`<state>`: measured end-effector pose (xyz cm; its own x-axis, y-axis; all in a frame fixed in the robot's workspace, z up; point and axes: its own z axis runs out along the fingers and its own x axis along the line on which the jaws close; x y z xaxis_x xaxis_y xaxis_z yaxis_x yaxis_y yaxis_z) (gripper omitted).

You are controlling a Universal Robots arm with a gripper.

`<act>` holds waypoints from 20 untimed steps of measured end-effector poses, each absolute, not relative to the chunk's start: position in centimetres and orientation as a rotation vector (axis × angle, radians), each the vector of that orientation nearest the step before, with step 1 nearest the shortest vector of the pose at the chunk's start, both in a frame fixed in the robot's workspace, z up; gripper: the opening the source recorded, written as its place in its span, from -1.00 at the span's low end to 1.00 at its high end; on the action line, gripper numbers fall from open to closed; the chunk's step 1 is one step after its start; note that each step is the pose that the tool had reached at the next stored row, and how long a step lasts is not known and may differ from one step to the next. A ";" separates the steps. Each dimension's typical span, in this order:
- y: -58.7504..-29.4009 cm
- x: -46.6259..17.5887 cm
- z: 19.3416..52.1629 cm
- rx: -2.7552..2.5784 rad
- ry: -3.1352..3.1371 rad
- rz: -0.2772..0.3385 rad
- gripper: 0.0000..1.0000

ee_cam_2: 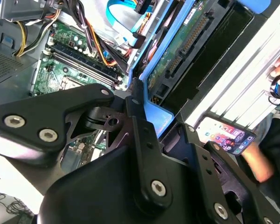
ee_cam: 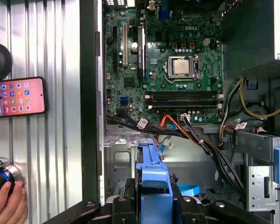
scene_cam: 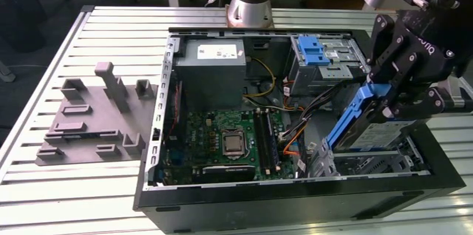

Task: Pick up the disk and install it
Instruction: 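Insert the disk into the insertion slot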

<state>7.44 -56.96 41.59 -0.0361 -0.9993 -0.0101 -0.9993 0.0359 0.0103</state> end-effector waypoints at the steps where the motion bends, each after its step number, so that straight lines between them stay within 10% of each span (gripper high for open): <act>1: -57.0 7.4 41.6 -2.181 2.261 0.023 -0.27; 20: -57.0 7.4 41.1 -2.181 2.261 0.023 -0.27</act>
